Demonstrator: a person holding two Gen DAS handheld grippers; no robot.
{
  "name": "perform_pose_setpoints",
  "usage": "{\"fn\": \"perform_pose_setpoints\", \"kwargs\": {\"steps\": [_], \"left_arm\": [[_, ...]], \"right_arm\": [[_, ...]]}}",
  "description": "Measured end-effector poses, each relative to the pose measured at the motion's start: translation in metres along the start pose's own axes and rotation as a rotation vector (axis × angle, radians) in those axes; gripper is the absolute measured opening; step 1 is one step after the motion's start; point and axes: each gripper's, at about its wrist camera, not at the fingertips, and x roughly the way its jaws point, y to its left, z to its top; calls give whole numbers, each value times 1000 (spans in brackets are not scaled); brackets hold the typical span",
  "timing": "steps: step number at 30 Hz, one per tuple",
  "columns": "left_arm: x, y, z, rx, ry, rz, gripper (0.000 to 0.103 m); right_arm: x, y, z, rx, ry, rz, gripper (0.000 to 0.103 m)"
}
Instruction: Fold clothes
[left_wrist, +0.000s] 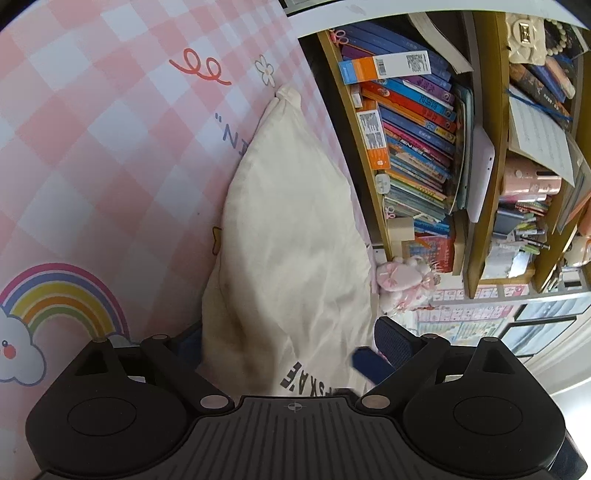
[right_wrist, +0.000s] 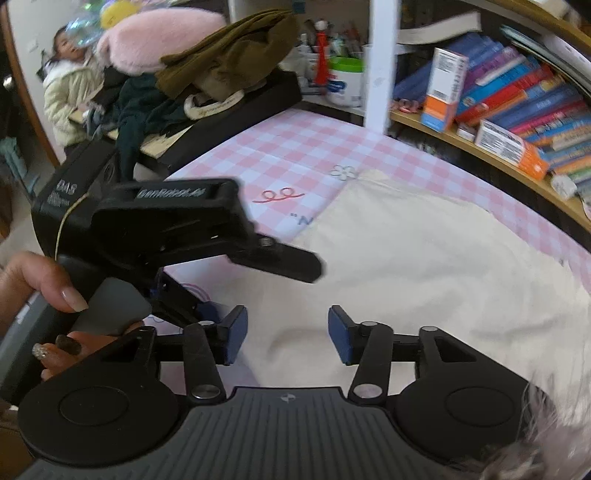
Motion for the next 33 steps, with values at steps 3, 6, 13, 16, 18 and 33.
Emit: {"fn": "perform_pose_setpoints", "kwargs": {"steps": [3,6,13,16,18,33], "left_arm": [[1,-2,-1,12,-1,5,93],[1,-3,-2,26,0,12,93],[3,-7,-5,66,1,49,89],[2,-8,-6,70,-5,60,84],[1,-4,-6,47,-12,63,72],[-4,-29,-16,259,-53,158,9]], "right_arm": [[-14,-22,0,59,-16,-5,58],[-23,-46,3,119,-30,-45,61],[-14,-94,23,245,8,-199,80],[1,-105,32,293,41,-240,88],[12,-110,39,312,66,-263,91],[90,-87,89,186,221,-247,98]]}}
